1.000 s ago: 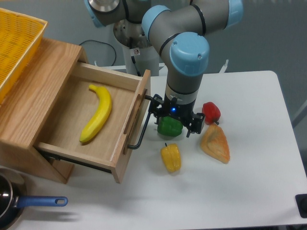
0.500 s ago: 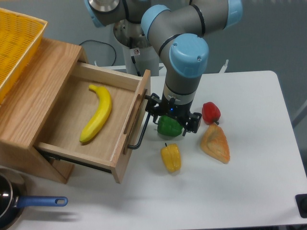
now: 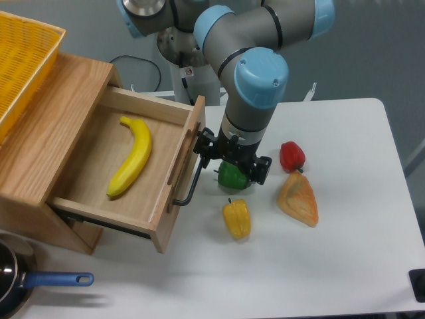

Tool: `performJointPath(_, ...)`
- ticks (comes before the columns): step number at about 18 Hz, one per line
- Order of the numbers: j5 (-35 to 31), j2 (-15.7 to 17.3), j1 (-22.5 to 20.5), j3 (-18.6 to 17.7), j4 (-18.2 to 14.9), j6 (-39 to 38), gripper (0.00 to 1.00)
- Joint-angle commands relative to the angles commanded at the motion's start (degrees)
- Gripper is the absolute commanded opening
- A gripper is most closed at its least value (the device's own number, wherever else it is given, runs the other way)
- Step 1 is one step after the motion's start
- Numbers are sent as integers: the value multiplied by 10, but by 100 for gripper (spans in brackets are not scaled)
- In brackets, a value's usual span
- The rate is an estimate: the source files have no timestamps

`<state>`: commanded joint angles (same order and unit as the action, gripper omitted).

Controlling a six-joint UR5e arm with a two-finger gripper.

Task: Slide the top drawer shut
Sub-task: 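Push the drawer front into the wooden cabinet with the gripper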

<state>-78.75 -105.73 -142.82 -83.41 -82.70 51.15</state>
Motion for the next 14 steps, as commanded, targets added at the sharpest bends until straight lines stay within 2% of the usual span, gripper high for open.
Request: performJointPath(14, 10, 0, 39, -2, 0, -48, 100)
